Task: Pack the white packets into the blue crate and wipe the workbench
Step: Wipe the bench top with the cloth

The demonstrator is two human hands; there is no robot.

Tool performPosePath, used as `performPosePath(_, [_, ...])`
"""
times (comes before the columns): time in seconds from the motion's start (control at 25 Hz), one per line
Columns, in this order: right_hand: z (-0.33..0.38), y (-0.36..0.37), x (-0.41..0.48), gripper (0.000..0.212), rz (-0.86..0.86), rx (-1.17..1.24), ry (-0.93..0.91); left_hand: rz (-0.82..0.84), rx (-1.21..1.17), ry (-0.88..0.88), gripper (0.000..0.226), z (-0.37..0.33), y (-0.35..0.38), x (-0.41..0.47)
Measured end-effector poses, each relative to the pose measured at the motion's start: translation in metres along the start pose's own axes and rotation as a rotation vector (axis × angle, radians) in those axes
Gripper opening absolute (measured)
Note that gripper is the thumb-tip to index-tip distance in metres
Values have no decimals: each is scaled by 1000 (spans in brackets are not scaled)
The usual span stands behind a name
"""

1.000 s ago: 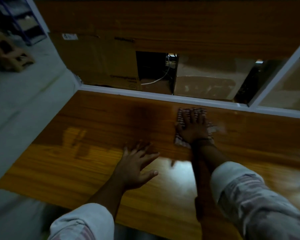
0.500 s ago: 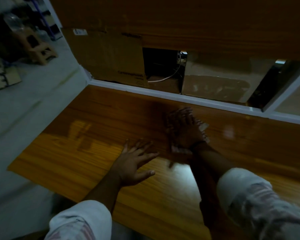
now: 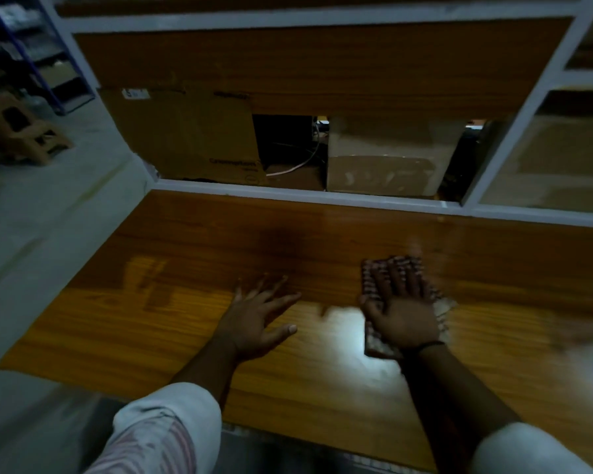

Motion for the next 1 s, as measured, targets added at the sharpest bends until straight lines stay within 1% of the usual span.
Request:
performPosePath(0.12, [66, -1, -65, 74, 85, 96, -159, -12, 16, 12, 65, 0, 2, -1])
performPosePath(0.2, [82, 0, -94, 71, 86, 70, -178, -17, 30, 0, 66, 2, 4, -2])
performPosePath(0.28, [68, -1, -107, 70, 69, 45, -83, -5, 34, 9, 68, 1, 4, -4])
performPosePath(0.4, [26, -4, -118, 82, 36, 1, 237, 17, 28, 43, 70, 0, 4, -5])
performPosePath(0.48, [19, -7, -131, 89, 21, 5, 389, 30, 27, 47, 72, 1, 5, -4])
performPosePath(0.56, [32, -7, -143, 93, 7, 39, 430, 62, 44, 66, 76, -1, 6, -2])
performPosePath(0.64, [59, -4, -156, 91, 16, 77, 422, 101, 76, 145, 78, -17, 6, 6])
performPosePath(0.72, [90, 0, -163, 84, 36, 71, 361, 119, 92, 234, 77, -47, 5, 20])
performPosePath(0.8, [111, 2, -167, 75, 63, 68, 246, 148, 104, 321, 73, -80, 8, 33])
performPosePath(0.84, [112, 1, -169, 72, 79, 66, 184, 166, 112, 368, 71, -92, 12, 36])
performPosePath(0.88, [104, -3, -171, 70, 85, 45, 161, 177, 110, 415, 69, -100, 17, 39])
performPosePath(0.92, [88, -6, -173, 69, 84, 24, 190, 172, 100, 451, 69, -103, 20, 41])
performPosePath(0.96, [67, -8, -174, 70, 73, 12, 275, 150, 82, 467, 69, -102, 23, 41])
performPosePath(1.0, [45, -11, -177, 71, 44, 10, 410, 120, 56, 471, 70, -99, 24, 41])
Point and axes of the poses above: each hand's wrist, its own x-axis towards the middle knuckle, its own y-axis out of the palm, z = x × y, the point moved 5 cm from there along x, towards the middle knuckle, and after that the axes turned 8 degrees about -y, right-handed, at the moved point
